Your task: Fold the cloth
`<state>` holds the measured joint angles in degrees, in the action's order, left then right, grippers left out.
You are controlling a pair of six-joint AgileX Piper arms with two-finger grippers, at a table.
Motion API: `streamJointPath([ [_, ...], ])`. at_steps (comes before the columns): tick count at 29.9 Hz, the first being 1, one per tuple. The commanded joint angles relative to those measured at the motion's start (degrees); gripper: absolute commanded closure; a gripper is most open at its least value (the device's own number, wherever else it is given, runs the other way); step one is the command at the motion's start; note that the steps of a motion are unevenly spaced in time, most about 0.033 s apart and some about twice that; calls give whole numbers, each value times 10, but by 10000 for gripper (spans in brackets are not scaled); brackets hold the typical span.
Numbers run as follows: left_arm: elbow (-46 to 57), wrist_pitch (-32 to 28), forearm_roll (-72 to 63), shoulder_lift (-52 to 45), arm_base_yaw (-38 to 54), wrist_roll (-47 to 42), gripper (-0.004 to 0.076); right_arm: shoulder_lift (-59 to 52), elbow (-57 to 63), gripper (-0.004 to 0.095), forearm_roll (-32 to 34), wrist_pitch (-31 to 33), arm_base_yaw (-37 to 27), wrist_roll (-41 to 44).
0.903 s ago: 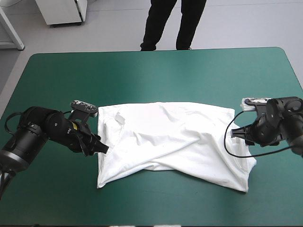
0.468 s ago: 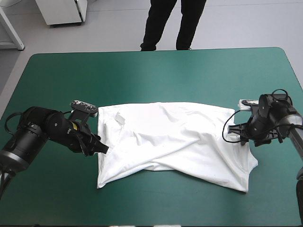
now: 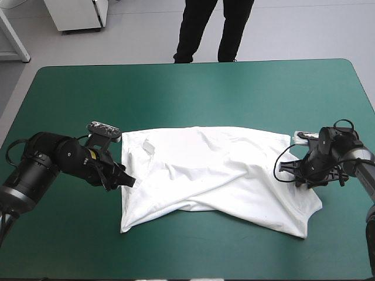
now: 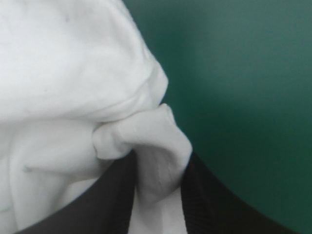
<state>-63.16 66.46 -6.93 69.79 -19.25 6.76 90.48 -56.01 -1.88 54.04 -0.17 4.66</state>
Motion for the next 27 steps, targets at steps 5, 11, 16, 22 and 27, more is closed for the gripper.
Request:
streamJointPath([
  [5, -19, -19, -5, -14, 0, -3, 353, -14, 16, 921, 10, 12, -4, -5],
  [11, -19, -19, -18, -14, 0, -3, 353, -49, 5, 925, 6, 26, -4, -8],
  [16, -19, -22, -20, -14, 0, -3, 353, -83, -26, 924, -39, 36, 0, -31],
  [22, -19, -25, -24, -14, 0, -3, 353, -94, -67, 925, -86, 54, 36, -59],
  [27, -19, -25, -25, -14, 0, -3, 353, -94, -77, 925, -97, 50, 77, -65],
])
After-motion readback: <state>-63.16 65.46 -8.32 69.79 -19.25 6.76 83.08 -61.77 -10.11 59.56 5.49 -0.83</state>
